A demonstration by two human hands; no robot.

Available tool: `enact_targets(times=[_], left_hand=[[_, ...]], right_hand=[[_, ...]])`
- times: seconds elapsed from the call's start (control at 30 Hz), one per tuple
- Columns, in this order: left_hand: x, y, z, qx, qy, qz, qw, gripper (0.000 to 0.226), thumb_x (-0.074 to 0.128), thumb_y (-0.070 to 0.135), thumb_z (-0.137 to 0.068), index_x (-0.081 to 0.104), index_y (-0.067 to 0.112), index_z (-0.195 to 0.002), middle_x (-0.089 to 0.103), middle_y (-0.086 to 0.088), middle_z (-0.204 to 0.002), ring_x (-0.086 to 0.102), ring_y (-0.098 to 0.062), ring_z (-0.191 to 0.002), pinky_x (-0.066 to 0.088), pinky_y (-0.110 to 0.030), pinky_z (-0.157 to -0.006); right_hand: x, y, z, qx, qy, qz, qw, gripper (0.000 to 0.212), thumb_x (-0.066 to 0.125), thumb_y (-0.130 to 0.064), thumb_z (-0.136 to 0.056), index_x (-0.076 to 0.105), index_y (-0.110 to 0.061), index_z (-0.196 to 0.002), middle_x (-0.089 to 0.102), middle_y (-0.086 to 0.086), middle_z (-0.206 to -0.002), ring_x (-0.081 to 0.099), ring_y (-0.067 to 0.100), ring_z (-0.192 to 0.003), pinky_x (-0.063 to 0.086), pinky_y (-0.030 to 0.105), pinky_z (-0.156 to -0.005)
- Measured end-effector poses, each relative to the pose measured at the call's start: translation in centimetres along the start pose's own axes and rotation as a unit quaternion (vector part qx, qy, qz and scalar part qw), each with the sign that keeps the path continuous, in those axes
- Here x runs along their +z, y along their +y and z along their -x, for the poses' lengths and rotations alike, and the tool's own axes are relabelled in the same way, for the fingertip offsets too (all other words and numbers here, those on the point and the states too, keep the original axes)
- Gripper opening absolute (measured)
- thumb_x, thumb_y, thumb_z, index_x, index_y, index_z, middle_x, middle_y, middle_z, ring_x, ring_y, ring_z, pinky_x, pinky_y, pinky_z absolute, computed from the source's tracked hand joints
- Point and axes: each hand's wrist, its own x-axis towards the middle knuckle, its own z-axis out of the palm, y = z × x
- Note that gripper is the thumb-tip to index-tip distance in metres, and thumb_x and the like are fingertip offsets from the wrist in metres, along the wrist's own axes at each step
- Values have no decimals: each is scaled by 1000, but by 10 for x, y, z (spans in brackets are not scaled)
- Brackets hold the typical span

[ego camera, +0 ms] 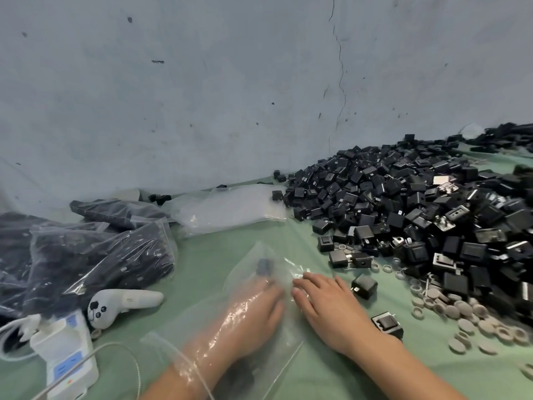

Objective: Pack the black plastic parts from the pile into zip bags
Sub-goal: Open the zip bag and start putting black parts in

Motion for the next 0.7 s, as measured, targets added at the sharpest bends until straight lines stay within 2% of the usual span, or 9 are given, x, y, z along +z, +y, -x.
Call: enact_targets(times=[0.03,0.07,0.1,0.2,0.3,0.37,0.53,0.6,0.7], left_hand=[[4,2,-11,22,23,-12,999,36,32,38,-102,56,20,-124,52,3,-127,46,-13,-115,30,-23,-102],[0,12,-7,-16,-32,4,999,33,33,36,-104,55,21,-124,51,4,-126,46,-14,-116,30,-27,-104],[-4,13,-12,-13,-5,10,1000,32,34,35,-105,56,21,-123,51,4,-126,46,-15,-117,31,-30,-106],[-3,24,0,-19,-83,41,996,35,32,29,-107,58,18,-127,55,1,-134,47,-16,-125,29,-31,-111],[-6,35,-1,-6,-96,47,994,39,29,30,-108,58,15,-129,56,-2,-136,49,-20,-126,32,-32,-109],[-7,41,1,22,-115,5,993,40,28,35,-108,57,17,-129,54,-1,-136,47,-20,-126,30,-31,-109],[-12,49,0,73,-107,24,991,37,32,39,-106,55,16,-123,52,0,-129,47,-18,-118,31,-31,-107],[-9,49,-3,66,-151,38,986,40,31,41,-106,48,20,-135,46,3,-139,46,-15,-123,31,-30,-110],[0,45,-14,101,-145,89,980,49,28,41,-107,26,28,-154,25,10,-159,27,-6,-142,17,-22,-119]], right_hand=[[-4,0,7,9,15,7,1000,43,20,-47,-106,50,-35,-134,48,-13,-140,37,10,-135,16,37,-118],[-9,-1,15,17,26,26,999,42,20,-46,-106,54,-35,-129,52,-12,-132,43,11,-128,19,36,-116],[-15,-1,23,27,31,49,998,42,20,-45,-106,57,-34,-123,55,-11,-123,47,12,-121,22,35,-114],[-31,-9,44,59,40,77,995,36,23,-41,-105,56,-28,-94,53,-8,-94,54,17,-100,33,35,-103],[-40,-17,59,79,50,63,994,31,29,-41,-103,45,-26,-81,56,-5,-86,58,21,-92,39,36,-78],[-40,-14,69,87,48,35,994,29,32,-42,-101,50,-26,-84,60,-6,-92,58,18,-91,42,35,-71],[-45,7,73,41,13,-51,998,27,42,-39,-98,60,-37,-119,54,-20,-117,48,5,-110,45,30,-90],[-47,11,65,36,13,-110,993,29,46,-34,-99,59,-37,-123,53,-19,-124,48,4,-114,42,29,-95],[-46,12,53,34,88,-180,979,31,46,-24,-100,61,-34,-125,61,-19,-123,55,2,-113,44,25,-97]])
